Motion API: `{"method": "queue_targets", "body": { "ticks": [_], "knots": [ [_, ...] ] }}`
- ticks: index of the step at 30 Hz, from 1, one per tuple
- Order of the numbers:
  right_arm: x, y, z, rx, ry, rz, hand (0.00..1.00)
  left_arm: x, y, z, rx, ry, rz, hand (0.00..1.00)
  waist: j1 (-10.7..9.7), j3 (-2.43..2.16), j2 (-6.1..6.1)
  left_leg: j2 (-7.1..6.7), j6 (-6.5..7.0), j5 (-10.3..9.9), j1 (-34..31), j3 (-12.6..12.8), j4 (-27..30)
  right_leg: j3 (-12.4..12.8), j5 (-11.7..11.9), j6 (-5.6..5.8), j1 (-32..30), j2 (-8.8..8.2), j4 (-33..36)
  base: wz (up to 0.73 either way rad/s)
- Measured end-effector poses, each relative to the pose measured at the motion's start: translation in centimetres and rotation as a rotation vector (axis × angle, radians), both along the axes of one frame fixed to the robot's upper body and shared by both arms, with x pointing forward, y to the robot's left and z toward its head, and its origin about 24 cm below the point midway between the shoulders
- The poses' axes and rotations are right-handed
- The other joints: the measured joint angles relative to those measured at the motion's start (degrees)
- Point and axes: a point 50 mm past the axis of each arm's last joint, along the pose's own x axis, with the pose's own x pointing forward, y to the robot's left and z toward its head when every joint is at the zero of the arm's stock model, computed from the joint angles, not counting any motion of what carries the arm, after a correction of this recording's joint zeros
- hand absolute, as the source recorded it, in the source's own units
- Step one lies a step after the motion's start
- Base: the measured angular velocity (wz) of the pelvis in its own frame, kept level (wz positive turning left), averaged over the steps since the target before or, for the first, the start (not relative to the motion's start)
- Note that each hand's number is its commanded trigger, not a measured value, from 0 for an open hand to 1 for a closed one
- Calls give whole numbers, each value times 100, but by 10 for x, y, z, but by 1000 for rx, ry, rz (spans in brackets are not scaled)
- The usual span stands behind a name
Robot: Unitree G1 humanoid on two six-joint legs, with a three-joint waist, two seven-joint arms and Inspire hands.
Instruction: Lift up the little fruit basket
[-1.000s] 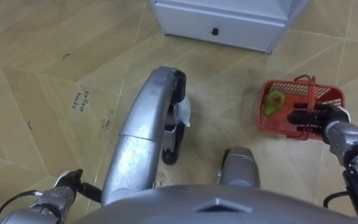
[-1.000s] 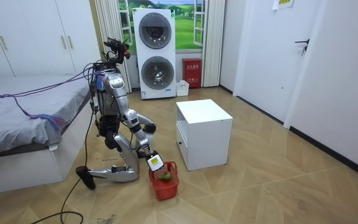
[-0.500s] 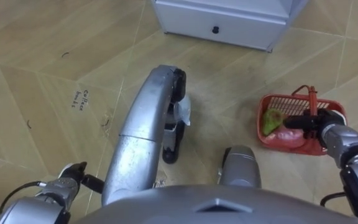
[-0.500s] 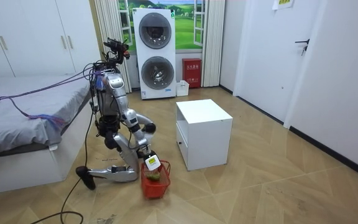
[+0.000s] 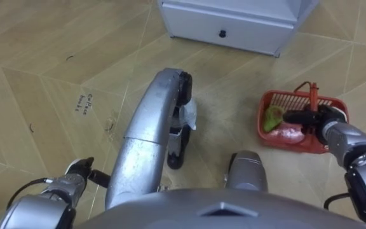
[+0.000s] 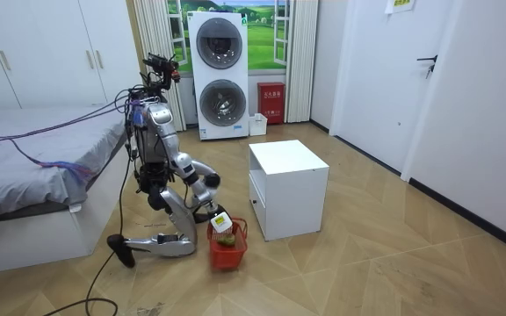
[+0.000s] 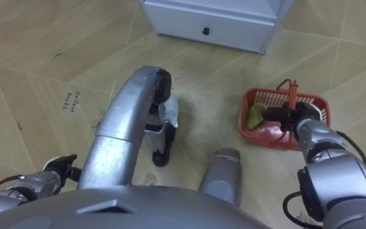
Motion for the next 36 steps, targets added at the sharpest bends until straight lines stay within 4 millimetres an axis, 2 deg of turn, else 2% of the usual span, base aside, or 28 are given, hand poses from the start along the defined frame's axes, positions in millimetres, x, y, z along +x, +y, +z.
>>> {"method": "queue_targets", "body": {
  "ticks": [3,6,8,10,12,15,17,18,19,20,21,22,23,24,25,26,27,28,29,30,31,32,33,34,35,36],
  "knots": [
    [18,7,10,41,-85,2,100,8,0,2,-7,-34,13,0,-8,37,-69,-38,0,0,-2,-42,33,10,-6,-12,35,2,-2,-3],
    [40,16,25,76,-189,23,100,15,0,4,-10,-59,26,0,-15,44,-139,-78,19,-9,28,-53,61,7,-12,-24,116,1,-30,-1],
    [57,25,39,90,-271,65,100,25,1,7,-14,-94,53,0,-39,39,-150,-83,73,-36,100,-72,89,13,-35,-40,215,44,-83,-2],
    [66,32,49,101,-323,96,100,34,2,10,-11,-121,49,0,-44,30,-135,-76,107,-53,153,-124,77,22,-154,-25,344,180,-219,0],
    [72,38,55,125,-352,116,100,39,2,11,-8,-139,46,0,-38,3,-141,-60,137,-67,258,-144,-60,39,-171,-24,388,260,-464,-8],
    [76,45,60,159,-365,127,100,33,-2,9,-12,-137,60,0,-30,-33,-107,-9,204,-36,665,-223,-654,124,-172,-22,492,480,-1411,-28],
    [80,53,67,178,-392,161,100,18,-1,5,-9,-99,83,0,-28,-72,-87,73,244,-10,1074,-244,-1249,175,-145,-12,633,562,-2347,-47],
    [80,60,71,204,-419,188,100,8,0,3,-5,-79,102,0,-71,-125,-90,91,281,47,1411,-242,-1741,171,8,36,800,593,-3069,-37],
    [75,65,70,229,-405,210,100,-3,0,1,-3,-52,122,0,-137,-150,-91,50,324,138,1830,-247,-2292,175,387,71,1014,619,-3776,-28],
    [66,69,65,247,-386,220,100,-12,1,0,5,-34,139,0,-202,-172,-61,7,386,257,2256,-272,-2877,173,1004,70,1187,663,-4376,-14],
    [61,70,63,251,-381,224,100,-19,2,-2,11,-14,145,0,-218,-177,-44,-13,408,327,2479,-288,-3152,177,1363,81,1258,678,-4642,-13],
    [56,74,65,254,-396,240,100,-21,3,-1,25,-5,153,0,-258,-211,-2,-37,446,454,2909,-318,-3715,181,2145,126,1335,687,-5079,-28],
    [56,79,71,245,-431,269,100,-24,6,0,46,-1,155,0,-293,-228,26,-40,455,593,3317,-360,-4264,184,2519,152,1293,692,-5296,-33],
    [57,80,75,240,-449,280,100,-28,8,0,54,8,159,0,-298,-239,50,-47,447,659,3506,-418,-4499,182,2481,132,1226,691,-5308,-38],
    [60,81,81,230,-479,293,100,-27,9,0,66,6,161,0,-321,-235,111,-49,449,767,3966,-495,-4942,90,2249,118,1121,734,-5275,-40],
    [60,80,84,231,-493,291,100,-27,9,0,70,-1,158,0,-308,-264,180,-13,444,865,4434,-506,-5414,77,1968,110,986,770,-5368,-39],
    [59,79,86,230,-498,289,100,-26,8,0,66,-7,157,0,-297,-296,256,43,435,909,4639,-518,-5626,55,1804,91,893,819,-5487,-50],
    [59,81,89,232,-510,300,100,-25,7,1,61,-20,156,0,-274,-313,370,162,389,1021,5074,-525,-6097,-27,1534,102,705,850,-5905,-43],
    [60,85,93,245,-527,316,100,-22,8,2,60,-36,160,0,-298,-305,443,256,343,1168,5464,-537,-6535,-202,1410,110,637,835,-6533,-39],
    [60,86,95,251,-537,322,100,-20,9,3,61,-45,163,0,-320,-302,451,285,316,1242,5653,-552,-6748,-321,1393,111,615,807,-6923,-22],
    [61,88,98,261,-552,331,100,-16,10,5,62,-65,161,0,-326,-305,447,356,254,1368,5960,-556,-7133,-522,1411,92,635,809,-7843,-14],
    [61,90,102,266,-569,341,100,-11,10,6,61,-89,155,0,-319,-318,415,414,182,1467,6187,-554,-7414,-623,1566,32,688,909,-8789,-12],
    [62,91,104,268,-577,347,100,-9,9,7,61,-98,152,0,-314,-318,382,436,142,1492,6288,-554,-7518,-641,1782,57,728,981,-9250,0],
    [60,91,105,270,-578,354,100,-6,6,6,51,-106,150,0,-306,-339,403,532,39,1553,6458,-606,-7686,-680,1969,33,902,1125,-9517,-14],
    [60,93,106,280,-580,367,100,-7,4,7,46,-112,150,0,-252,-340,401,642,-81,1646,6667,-654,-7951,-783,2140,-71,1184,1241,-9872,-12],
    [59,94,107,282,-585,373,100,-7,4,6,46,-112,150,0,-237,-328,425,672,-124,1691,6787,-681,-8121,-826,2239,-112,1338,1301,-10090,-9]
  ]
}}
